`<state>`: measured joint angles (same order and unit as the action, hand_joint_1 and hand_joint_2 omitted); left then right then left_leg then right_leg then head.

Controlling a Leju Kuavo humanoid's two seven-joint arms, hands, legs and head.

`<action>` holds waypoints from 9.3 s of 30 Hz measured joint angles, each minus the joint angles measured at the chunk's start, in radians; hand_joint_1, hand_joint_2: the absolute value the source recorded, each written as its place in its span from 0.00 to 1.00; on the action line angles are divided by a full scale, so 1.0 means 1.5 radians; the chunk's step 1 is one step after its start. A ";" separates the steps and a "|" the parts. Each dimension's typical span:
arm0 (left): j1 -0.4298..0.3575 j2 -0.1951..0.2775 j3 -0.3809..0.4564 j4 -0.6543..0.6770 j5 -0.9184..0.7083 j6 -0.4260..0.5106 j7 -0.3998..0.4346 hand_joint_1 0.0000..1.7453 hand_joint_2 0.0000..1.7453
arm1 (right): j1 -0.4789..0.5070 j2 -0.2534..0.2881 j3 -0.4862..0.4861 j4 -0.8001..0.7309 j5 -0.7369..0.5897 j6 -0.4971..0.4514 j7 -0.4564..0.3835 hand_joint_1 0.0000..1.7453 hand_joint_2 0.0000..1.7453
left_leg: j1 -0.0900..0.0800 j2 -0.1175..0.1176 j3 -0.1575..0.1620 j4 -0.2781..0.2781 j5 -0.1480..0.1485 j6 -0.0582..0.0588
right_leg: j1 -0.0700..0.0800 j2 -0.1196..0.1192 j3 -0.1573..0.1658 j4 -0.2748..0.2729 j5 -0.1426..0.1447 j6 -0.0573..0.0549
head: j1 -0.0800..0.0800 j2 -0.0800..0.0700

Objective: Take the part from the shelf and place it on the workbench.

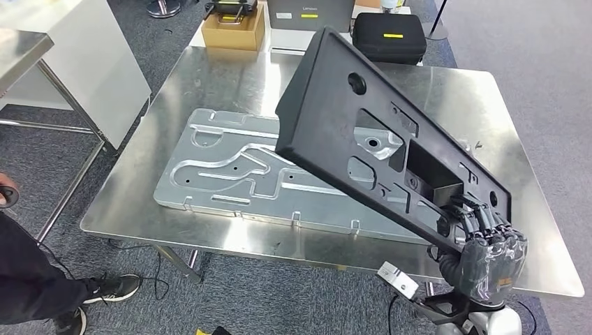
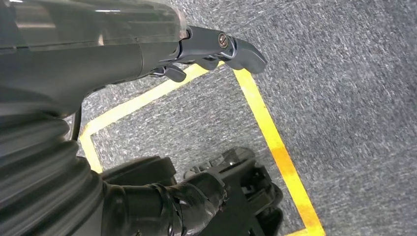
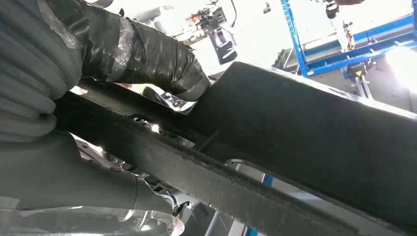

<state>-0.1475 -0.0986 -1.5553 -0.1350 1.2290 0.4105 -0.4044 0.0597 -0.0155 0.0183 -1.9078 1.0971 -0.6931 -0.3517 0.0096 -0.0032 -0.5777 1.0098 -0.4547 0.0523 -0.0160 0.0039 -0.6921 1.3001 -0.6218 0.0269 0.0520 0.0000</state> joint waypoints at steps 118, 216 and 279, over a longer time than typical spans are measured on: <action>0.004 -0.010 0.026 0.000 -0.038 0.084 0.071 0.00 0.00 | 0.059 -0.115 0.053 0.001 -0.077 0.000 0.029 0.00 0.00 | -0.002 0.001 0.009 -0.002 -0.001 -0.007 | 0.000 -0.003 0.068 -0.158 0.078 -0.005 | -0.003 0.000; 0.006 -0.009 0.006 0.000 -0.016 0.092 0.095 0.00 0.00 | -0.064 0.108 -0.512 1.115 -0.260 0.301 0.216 0.00 1.00 | -0.005 0.012 0.037 -0.021 -0.016 0.005 | -0.001 -0.004 0.031 -0.022 0.026 0.005 | -0.003 0.000; 0.014 -0.013 0.025 0.000 0.038 0.105 0.076 0.00 0.00 | -0.074 0.115 -0.563 1.117 -0.289 0.290 -0.023 0.00 0.00 | -0.004 0.010 0.006 0.001 -0.008 0.002 | 0.000 -0.003 0.084 -0.112 0.039 0.004 | -0.004 0.000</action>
<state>-0.1272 -0.1182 -1.5183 -0.1347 1.2860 0.5673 -0.2907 -0.0518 0.1563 -0.8267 -0.2323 0.6636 -0.2575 -0.3859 0.0034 0.0124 -0.5688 1.0112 -0.4666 0.0556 -0.0155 -0.0005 -0.5660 1.1320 -0.5635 0.0328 0.0465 0.0000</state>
